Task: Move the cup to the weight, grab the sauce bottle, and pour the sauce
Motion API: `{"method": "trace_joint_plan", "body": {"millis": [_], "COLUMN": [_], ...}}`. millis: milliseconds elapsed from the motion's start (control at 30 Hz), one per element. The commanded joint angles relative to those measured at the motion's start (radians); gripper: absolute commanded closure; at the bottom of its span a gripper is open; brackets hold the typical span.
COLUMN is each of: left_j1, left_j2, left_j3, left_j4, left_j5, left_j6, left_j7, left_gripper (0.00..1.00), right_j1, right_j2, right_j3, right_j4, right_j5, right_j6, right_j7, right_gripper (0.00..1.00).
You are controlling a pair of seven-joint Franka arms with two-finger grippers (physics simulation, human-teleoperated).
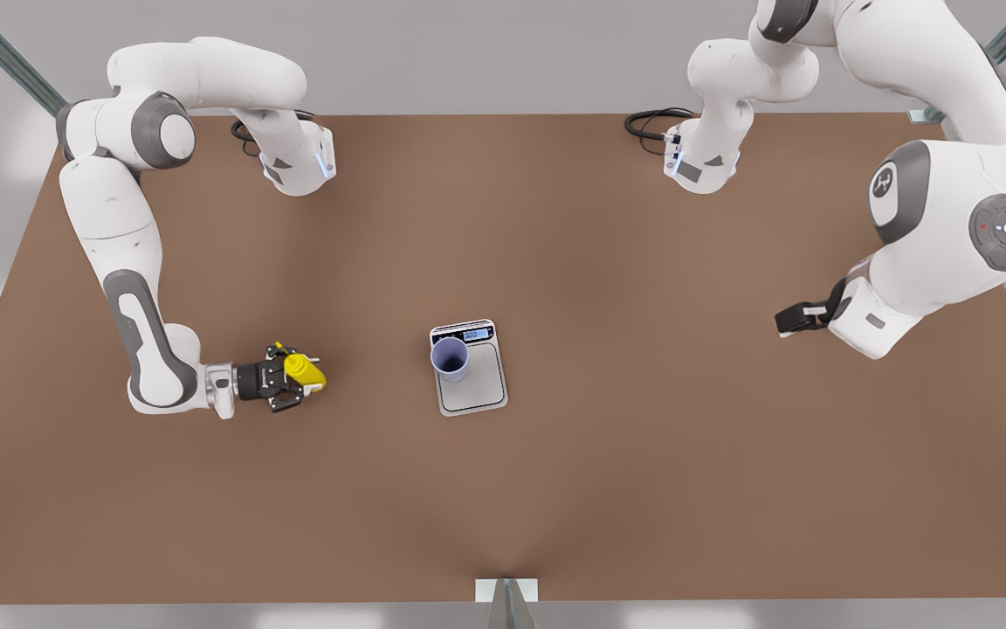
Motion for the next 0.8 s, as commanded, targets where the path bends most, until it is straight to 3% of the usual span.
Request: {"method": "trace_joint_plan", "body": {"millis": [0, 67, 100, 533, 667, 700, 767], "left_j1": [0.000, 0.000, 0.000, -0.002, -0.002, 0.000, 0.001], "left_j2": [0.000, 0.000, 0.000, 0.001, 0.001, 0.004, 0.012], "left_j3": [-0.001, 0.001, 0.001, -0.001, -0.001, -0.001, 0.004], "left_j4": [0.000, 0.002, 0.002, 0.002, 0.002, 0.002, 0.002], "left_j5": [-0.001, -0.001, -0.001, -0.007, -0.007, -0.016, -0.041], "left_j6": [0.000, -0.002, 0.000, 0.003, 0.003, 0.003, 0.003], "left_j7": [0.000, 0.002, 0.003, -0.012, 0.006, 0.006, 0.005], "left_gripper": [0.00, 0.00, 0.00, 0.00, 0.00, 0.00, 0.00], "right_j1": [0.000, 0.000, 0.000, -0.054, -0.054, -0.054, -0.052], "right_j2": [0.000, 0.000, 0.000, 0.000, -0.002, -0.005, -0.028], "right_j3": [0.000, 0.000, 0.000, -0.003, -0.098, -0.150, -0.235], "right_j4": [0.000, 0.000, 0.000, 0.006, 0.049, 0.104, 0.388], "right_j5": [0.001, 0.001, -0.001, -0.013, -0.079, -0.134, -0.315], "right_j6": [0.000, -0.003, -0.005, -0.054, -0.159, -0.222, -0.393], "right_j7": [0.000, 0.006, 0.008, 0.014, 0.014, 0.034, 0.317], "right_gripper": [0.30, 0.04, 0.00, 0.00, 0.00, 0.00, 0.00]}}
